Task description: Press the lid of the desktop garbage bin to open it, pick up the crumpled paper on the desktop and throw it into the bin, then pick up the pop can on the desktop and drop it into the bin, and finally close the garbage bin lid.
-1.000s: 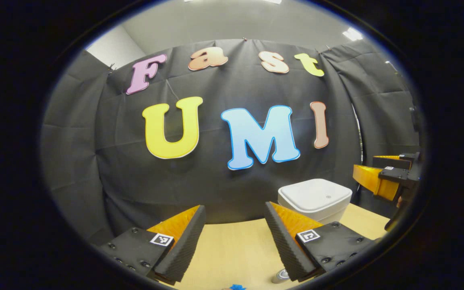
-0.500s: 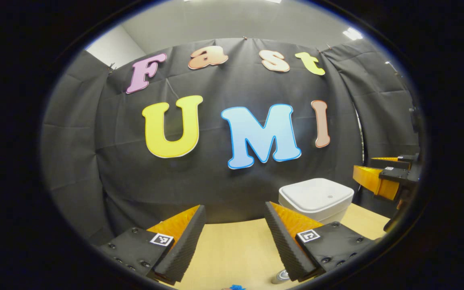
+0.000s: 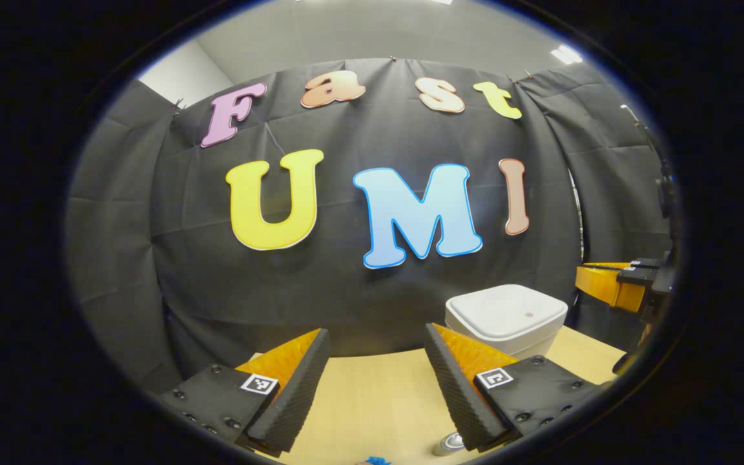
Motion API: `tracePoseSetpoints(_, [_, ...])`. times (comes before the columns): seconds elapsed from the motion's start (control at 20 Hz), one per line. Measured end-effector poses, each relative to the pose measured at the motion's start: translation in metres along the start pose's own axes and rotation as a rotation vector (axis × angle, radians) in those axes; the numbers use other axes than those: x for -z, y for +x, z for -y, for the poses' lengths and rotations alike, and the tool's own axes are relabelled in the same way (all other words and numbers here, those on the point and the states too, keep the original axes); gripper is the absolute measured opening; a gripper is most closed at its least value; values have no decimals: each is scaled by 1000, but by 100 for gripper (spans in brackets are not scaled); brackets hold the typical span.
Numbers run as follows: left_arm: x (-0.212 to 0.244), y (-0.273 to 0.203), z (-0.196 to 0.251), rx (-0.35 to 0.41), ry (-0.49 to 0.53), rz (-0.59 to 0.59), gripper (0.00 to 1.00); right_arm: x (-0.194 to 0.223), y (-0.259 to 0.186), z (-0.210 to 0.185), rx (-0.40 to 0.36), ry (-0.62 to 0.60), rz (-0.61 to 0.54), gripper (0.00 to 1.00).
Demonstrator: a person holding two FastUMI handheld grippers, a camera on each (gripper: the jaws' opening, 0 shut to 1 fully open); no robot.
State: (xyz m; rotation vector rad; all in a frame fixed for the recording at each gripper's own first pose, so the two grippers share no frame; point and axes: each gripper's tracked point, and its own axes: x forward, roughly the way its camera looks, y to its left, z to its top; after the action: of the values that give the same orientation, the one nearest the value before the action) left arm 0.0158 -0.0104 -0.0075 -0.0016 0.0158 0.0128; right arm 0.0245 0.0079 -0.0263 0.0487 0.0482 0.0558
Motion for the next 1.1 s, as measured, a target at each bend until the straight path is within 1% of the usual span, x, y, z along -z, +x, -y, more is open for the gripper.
tracePoseSetpoints(0.05, [2, -8, 0, 0, -2, -3, 100, 3, 1, -2, -7, -5, -7, 12])
tracePoseSetpoints(0.1, [3, -7, 0, -1, -5, -6, 100, 9, 4, 0, 13, -15, -17, 13])
tracePoseSetpoints(0.15, [3, -7, -1, -3, -7, -8, 100, 6, -9, 13, 46, -20, 5, 13])
tracePoseSetpoints(0.2, [4, -6, -1, -6, -8, -11, 100, 0, 5, 9, 42, -14, 8, 1])
tracePoseSetpoints(0.25, [6, -6, -2, -7, -11, -13, 96, 2, 7, 7, 38, -5, 1, 1])
tracePoseSetpoints(0.4, [11, -6, -6, -12, -22, -26, 96, 13, 24, 9, 31, 15, -23, 1])
tracePoseSetpoints(0.45, [12, -5, -7, -16, -25, -28, 100, 16, 28, 9, 28, 23, -34, 1])
tracePoseSetpoints(0.6, [17, -5, -13, -25, -32, -38, 100, 30, 47, 8, 17, 32, -67, 1])
tracePoseSetpoints(0.9, [27, -3, -24, -46, -48, -55, 100, 65, 82, 2, -16, 6, -149, 1])
tracePoseSetpoints(1.1, [32, 0, -29, -57, -53, -64, 100, 77, 91, 0, -18, 0, -177, 1])
